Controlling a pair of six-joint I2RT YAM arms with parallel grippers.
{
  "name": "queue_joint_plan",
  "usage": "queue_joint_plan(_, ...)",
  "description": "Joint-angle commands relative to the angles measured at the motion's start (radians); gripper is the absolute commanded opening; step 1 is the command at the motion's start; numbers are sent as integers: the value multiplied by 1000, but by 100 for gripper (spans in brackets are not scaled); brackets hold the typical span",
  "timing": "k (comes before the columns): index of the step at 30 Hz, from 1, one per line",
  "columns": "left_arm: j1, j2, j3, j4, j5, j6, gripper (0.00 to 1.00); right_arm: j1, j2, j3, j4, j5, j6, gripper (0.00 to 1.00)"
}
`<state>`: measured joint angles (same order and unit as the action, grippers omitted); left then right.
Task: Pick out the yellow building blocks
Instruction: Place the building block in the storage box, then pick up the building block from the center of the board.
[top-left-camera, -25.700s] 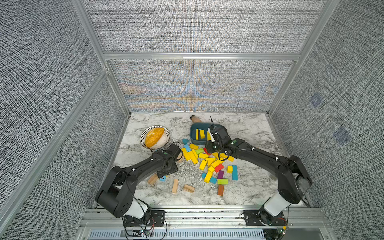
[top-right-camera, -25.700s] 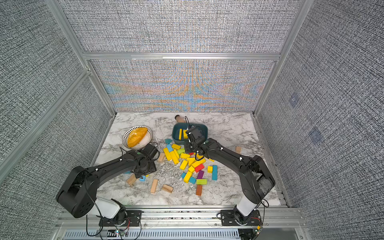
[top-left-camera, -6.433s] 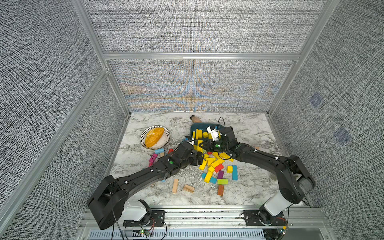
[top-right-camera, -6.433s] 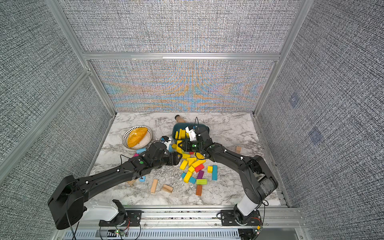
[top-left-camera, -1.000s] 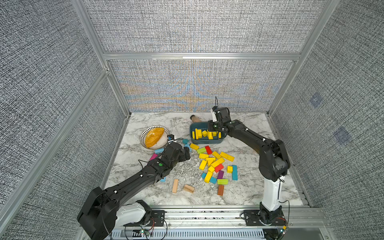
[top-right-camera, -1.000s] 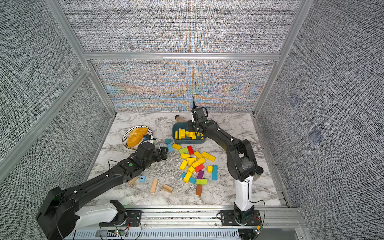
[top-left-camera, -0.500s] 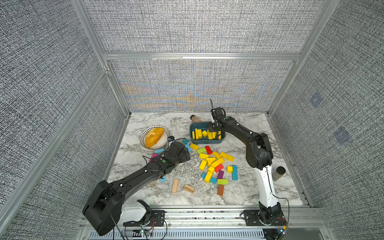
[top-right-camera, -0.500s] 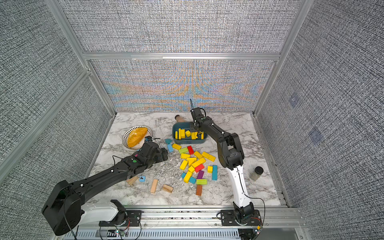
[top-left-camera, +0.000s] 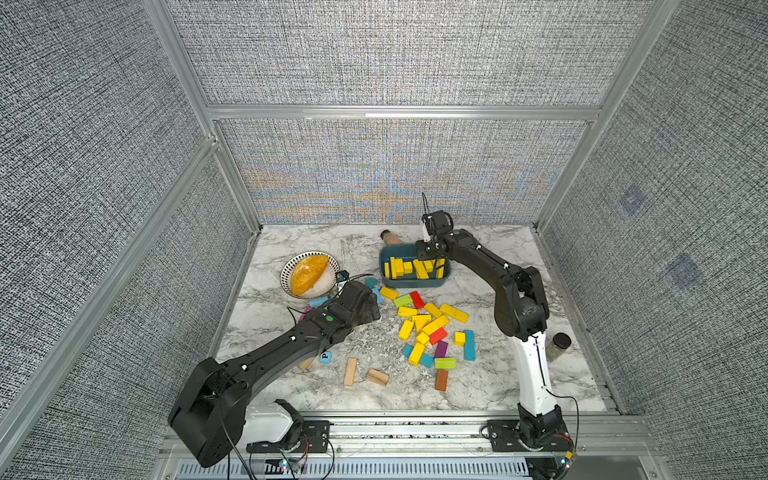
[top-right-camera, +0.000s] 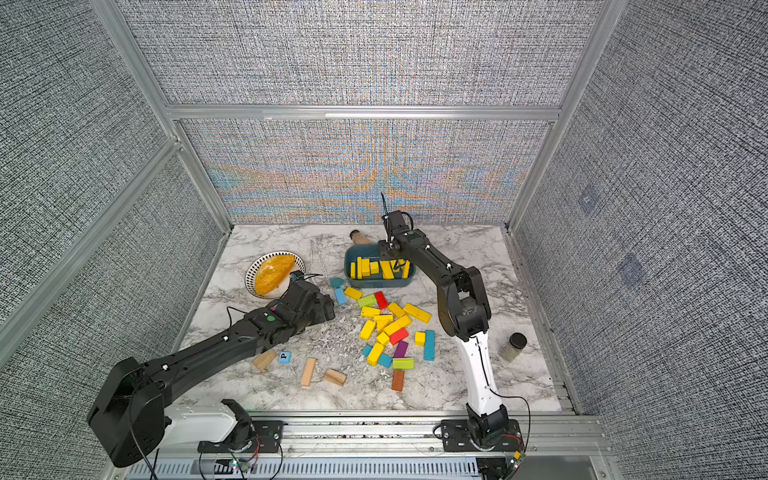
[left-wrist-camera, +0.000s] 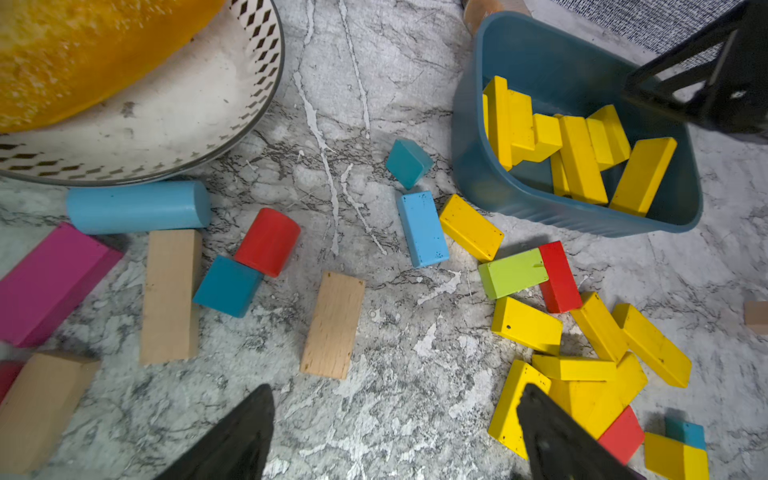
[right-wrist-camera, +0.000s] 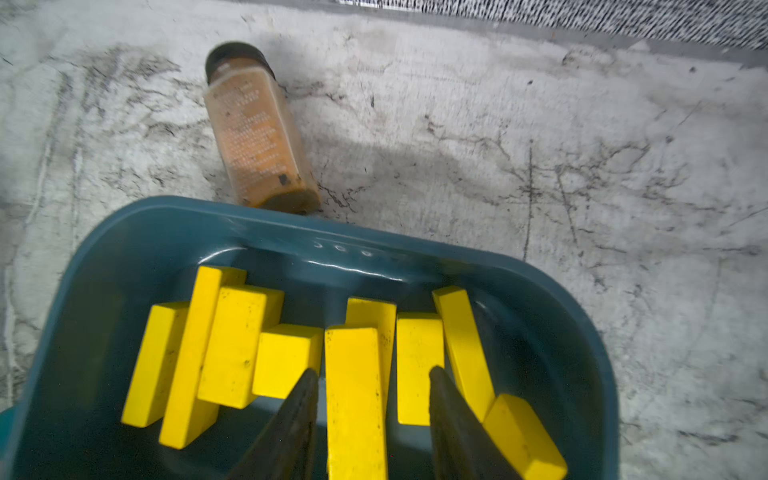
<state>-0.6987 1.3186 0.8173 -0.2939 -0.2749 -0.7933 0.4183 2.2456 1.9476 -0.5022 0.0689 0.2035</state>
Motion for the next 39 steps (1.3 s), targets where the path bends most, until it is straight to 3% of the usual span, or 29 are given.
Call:
queue_joint_plan(1,0,19,27,-48,-16,9,92,1,-46,-23,-1,-15,-14,46)
queue_joint_plan(4,1,30,41,-52,1,17,92,3,-134,-117,25,-14,-22,46)
queue_joint_plan(13,1,19,31,-42,-6,20,91,3,-479,-602,91,22,-21,44)
queue_joint_plan(18,1,27,42,-42,-15,32,91,3,-569,-775,91,34,-80,44)
queue_joint_plan(25,1,15,56,-67,-21,40,91,3,-511,-788,0,16,-243,47)
queue_joint_plan(39,1,-28,15,-65,-29,22,91,2,-402,-770,-77,1,-309,53)
